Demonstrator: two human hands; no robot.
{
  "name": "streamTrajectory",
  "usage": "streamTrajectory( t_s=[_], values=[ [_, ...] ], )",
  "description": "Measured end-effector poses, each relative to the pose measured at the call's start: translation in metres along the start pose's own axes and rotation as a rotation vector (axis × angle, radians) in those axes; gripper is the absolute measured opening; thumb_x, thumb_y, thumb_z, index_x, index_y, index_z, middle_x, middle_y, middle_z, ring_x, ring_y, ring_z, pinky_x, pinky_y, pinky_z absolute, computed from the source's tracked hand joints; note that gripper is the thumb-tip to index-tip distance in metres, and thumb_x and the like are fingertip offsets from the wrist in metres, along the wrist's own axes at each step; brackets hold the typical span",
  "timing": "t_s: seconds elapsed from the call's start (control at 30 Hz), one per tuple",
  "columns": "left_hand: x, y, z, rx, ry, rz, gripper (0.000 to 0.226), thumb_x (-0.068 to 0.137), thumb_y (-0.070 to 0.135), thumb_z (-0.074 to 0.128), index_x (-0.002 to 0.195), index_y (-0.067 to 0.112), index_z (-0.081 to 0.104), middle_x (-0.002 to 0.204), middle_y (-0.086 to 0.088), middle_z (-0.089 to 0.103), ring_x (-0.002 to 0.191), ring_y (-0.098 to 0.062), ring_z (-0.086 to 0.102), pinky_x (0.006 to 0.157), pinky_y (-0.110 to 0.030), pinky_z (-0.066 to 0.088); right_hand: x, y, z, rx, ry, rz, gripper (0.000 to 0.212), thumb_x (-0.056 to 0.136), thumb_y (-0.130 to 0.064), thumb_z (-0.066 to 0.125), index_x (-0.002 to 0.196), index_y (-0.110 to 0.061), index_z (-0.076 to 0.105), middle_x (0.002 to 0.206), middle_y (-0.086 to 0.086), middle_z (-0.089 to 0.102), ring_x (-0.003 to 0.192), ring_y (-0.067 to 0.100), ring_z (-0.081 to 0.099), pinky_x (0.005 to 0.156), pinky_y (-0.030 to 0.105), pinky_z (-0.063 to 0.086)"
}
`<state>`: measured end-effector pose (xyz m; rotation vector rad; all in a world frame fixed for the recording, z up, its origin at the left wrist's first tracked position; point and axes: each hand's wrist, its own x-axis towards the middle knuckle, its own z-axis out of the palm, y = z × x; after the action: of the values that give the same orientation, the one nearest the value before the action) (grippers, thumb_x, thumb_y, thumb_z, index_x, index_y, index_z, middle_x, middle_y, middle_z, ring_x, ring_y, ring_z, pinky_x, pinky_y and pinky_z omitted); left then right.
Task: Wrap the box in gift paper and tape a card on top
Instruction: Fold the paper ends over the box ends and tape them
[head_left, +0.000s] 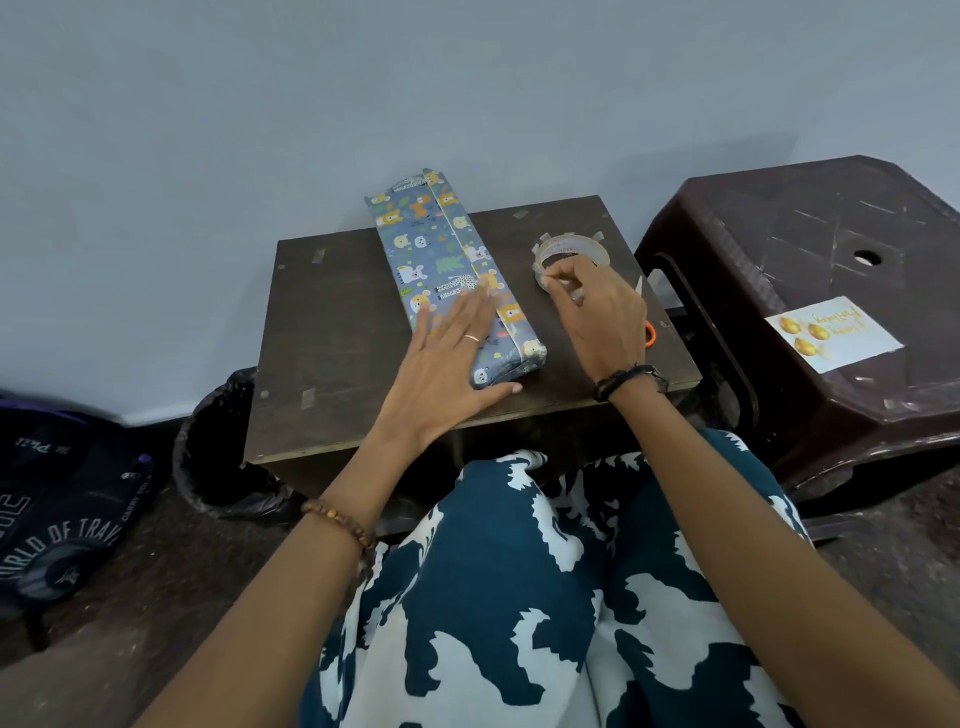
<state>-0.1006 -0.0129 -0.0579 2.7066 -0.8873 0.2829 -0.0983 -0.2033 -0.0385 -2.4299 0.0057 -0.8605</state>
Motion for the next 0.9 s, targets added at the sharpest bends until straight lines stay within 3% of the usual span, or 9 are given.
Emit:
streamTrajectory(
  t_s=[0.07, 0.17, 0.33, 0.5, 0.7, 0.8, 0.9],
  values=[
    [-0.022, -0.006, -0.004, -0.074, 0.129, -0.059, 0.091, 0.079, 0.066, 0.044, 0.149, 0.018, 0.013, 0.157, 0.003, 0.007, 0.144, -0.009, 0.004, 0.117, -0.035, -0.006, -0.005, -0.011, 0.0, 0.136, 0.062, -0.113, 0.012, 0.089, -0.023, 0.061, 0.091, -0.014, 0.067, 0.082, -0.001, 0.069, 0.069, 0.014, 0.06, 0.06, 0.025, 0.048],
    [-0.06, -0.016, -0.003, -0.104, 0.242, -0.071, 0.076, 0.079, 0.055, 0.057, 0.141, 0.016, 0.033, 0.152, 0.0, 0.026, 0.141, -0.012, 0.019, 0.118, -0.036, 0.007, -0.016, -0.025, -0.002, 0.303, 0.019, -0.196, 0.011, 0.09, -0.018, 0.061, 0.09, -0.009, 0.067, 0.086, 0.0, 0.07, 0.074, 0.015, 0.063, 0.068, 0.028, 0.053],
    [-0.075, -0.024, 0.007, -0.152, 0.21, -0.01, 0.052, 0.084, 0.044, 0.056, 0.127, 0.018, 0.044, 0.146, -0.002, 0.04, 0.138, -0.014, 0.029, 0.115, -0.039, 0.022, -0.025, -0.04, -0.001, 0.533, -0.277, -0.15, 0.006, 0.087, -0.014, 0.065, 0.088, -0.009, 0.067, 0.088, -0.003, 0.069, 0.084, 0.01, 0.066, 0.08, 0.025, 0.053],
    [-0.069, -0.016, 0.022, -0.142, 0.276, 0.058, 0.034, 0.089, 0.037, 0.055, 0.114, 0.014, 0.05, 0.14, -0.006, 0.048, 0.134, -0.024, 0.035, 0.111, -0.041, 0.029, -0.035, -0.039, 0.007, 0.523, -0.518, -0.113, 0.008, 0.089, -0.018, 0.063, 0.092, -0.011, 0.064, 0.09, -0.001, 0.071, 0.085, 0.005, 0.066, 0.08, 0.031, 0.054],
    [-0.067, -0.014, 0.026, -0.181, 0.384, 0.072, 0.022, 0.089, 0.026, 0.059, 0.094, 0.005, 0.066, 0.134, -0.009, 0.054, 0.13, -0.025, 0.041, 0.108, -0.042, 0.034, -0.034, -0.036, 0.011, 0.514, -0.546, -0.116, 0.008, 0.089, -0.018, 0.062, 0.094, -0.012, 0.063, 0.093, -0.001, 0.072, 0.09, 0.006, 0.067, 0.08, 0.025, 0.054],
    [-0.065, -0.013, 0.026, -0.192, 0.448, 0.064, 0.019, 0.089, 0.018, 0.058, 0.095, 0.002, 0.067, 0.129, -0.01, 0.058, 0.126, -0.024, 0.046, 0.108, -0.04, 0.036, -0.034, -0.036, 0.01, 0.531, -0.534, -0.122, 0.006, 0.088, -0.015, 0.063, 0.093, -0.011, 0.063, 0.091, -0.005, 0.07, 0.09, 0.001, 0.066, 0.08, 0.016, 0.05],
    [-0.063, -0.008, 0.026, -0.231, 0.484, 0.008, 0.021, 0.09, 0.013, 0.056, 0.098, -0.003, 0.066, 0.126, -0.011, 0.06, 0.123, -0.021, 0.049, 0.105, -0.038, 0.039, -0.033, -0.035, 0.008, 0.549, -0.569, -0.132, 0.006, 0.088, -0.012, 0.063, 0.093, -0.008, 0.063, 0.095, -0.002, 0.071, 0.096, 0.003, 0.066, 0.084, 0.018, 0.051]
  ],
)
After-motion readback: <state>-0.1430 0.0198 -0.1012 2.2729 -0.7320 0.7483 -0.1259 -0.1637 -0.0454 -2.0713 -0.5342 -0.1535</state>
